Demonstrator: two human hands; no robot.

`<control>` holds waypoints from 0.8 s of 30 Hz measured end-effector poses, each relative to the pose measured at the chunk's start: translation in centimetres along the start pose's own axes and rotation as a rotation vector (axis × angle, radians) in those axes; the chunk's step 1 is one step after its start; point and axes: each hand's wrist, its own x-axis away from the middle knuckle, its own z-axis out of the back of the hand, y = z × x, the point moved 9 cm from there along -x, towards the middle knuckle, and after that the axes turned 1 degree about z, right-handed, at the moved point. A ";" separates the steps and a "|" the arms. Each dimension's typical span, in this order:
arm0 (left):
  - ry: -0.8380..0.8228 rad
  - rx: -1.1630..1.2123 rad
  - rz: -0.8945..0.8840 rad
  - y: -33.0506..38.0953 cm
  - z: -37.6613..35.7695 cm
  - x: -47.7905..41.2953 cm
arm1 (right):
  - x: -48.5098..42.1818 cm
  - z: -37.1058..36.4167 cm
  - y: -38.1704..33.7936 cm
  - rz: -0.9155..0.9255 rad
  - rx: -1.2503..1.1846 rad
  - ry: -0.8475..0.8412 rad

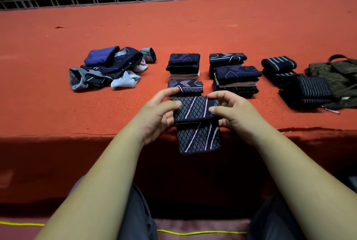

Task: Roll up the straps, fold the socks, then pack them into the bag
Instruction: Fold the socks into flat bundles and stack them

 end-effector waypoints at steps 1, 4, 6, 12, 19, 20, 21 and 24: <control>-0.029 -0.008 0.017 -0.4 -0.2 0.1 | 0.0 0.0 -0.2 0.020 -0.024 0.005; -0.077 -0.090 0.039 -0.7 -0.8 0.4 | 0.0 0.0 -0.7 0.080 -0.083 0.011; -0.052 -0.150 0.050 -0.7 -0.5 0.4 | 0.1 -0.1 -1.2 0.115 -0.128 0.008; 0.010 -0.164 -0.033 0.7 0.0 0.4 | -0.3 -0.9 0.1 0.003 -0.090 -0.072; 0.019 -0.241 -0.059 1.2 -0.2 0.7 | 0.0 -0.8 0.0 0.018 0.027 -0.032; -0.005 -0.274 -0.049 1.2 -0.5 0.8 | 0.0 -0.9 0.0 0.025 0.007 -0.026; -0.034 -0.302 -0.037 1.0 -0.7 1.0 | 0.1 -1.0 -0.1 0.036 -0.011 -0.023; -0.066 -0.313 -0.019 0.8 -1.0 1.2 | 0.2 -1.2 -0.3 0.045 -0.029 -0.018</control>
